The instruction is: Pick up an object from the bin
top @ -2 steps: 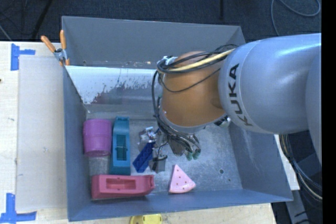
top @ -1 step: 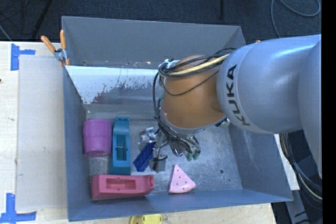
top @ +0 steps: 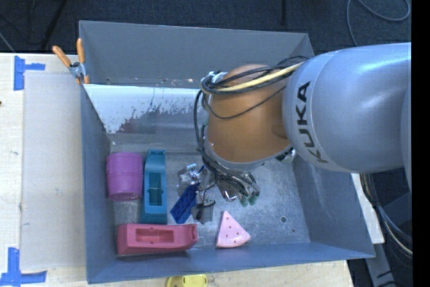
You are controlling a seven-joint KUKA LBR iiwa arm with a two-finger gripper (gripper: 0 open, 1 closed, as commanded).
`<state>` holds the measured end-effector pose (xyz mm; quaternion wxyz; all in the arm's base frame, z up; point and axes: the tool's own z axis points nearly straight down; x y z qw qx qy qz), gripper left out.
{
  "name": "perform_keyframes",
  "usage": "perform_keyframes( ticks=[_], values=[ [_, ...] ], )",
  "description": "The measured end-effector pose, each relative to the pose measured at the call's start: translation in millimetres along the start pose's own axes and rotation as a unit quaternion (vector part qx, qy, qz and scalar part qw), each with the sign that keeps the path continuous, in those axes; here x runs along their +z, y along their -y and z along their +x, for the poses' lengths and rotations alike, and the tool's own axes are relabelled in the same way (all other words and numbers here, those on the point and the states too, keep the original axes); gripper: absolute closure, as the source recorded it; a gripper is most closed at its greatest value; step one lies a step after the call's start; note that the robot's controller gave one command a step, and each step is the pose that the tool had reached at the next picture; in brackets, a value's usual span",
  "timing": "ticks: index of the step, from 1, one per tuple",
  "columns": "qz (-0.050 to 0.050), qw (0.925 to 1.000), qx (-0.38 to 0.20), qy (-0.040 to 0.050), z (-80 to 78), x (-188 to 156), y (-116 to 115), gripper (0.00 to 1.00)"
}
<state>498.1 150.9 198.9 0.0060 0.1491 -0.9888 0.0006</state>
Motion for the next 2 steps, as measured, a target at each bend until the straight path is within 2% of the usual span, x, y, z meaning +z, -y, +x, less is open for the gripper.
perform_keyframes(
  ticks=[1, 2],
  values=[
    [0.001, 0.9997, -0.024, 0.0106, -3.7, 25.1, 15.0, 1.0],
    [0.001, 1.0, 0.002, 0.0069, -25.0, 85.3, 11.9, 1.0]
  ],
)
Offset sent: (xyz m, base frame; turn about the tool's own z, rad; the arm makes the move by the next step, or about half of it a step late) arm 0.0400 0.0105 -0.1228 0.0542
